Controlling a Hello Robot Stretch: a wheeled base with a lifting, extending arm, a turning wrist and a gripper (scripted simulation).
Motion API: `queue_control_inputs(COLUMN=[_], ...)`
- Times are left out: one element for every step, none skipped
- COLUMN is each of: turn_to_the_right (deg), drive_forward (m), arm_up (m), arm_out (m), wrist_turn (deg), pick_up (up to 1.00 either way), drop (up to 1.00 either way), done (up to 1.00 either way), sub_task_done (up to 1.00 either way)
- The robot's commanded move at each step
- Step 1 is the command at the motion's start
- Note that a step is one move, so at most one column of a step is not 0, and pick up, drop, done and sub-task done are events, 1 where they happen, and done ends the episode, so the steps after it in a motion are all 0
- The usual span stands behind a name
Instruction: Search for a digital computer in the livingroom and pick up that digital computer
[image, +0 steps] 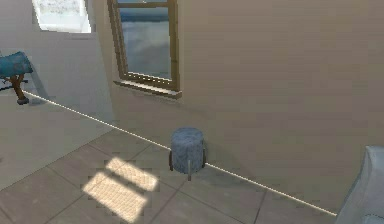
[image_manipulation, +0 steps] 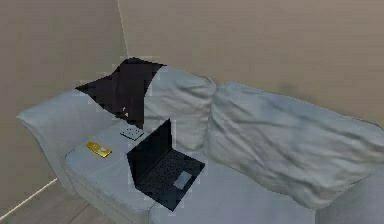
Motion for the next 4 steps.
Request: queue_control_inputs(turn_to_the_right=[0.0, 0.0, 0.0, 0.0], drive_forward=[0.00, 0.00, 0.00, 0.00], arm_up=[0.04, 0.00, 0.00, 0.00], arm_out=[0.00, 0.26, 0.00, 0.00], wrist_turn=[0.0, 0.0, 45.0, 45.0], pick_up=[0.00, 0.00, 0.00, 0.00], drop=[0.00, 0.00, 0.00, 0.00], done=[0.00, 0.00, 0.00, 0.00], sub_task_done=[0.00, 0.00, 0.00, 0.00])
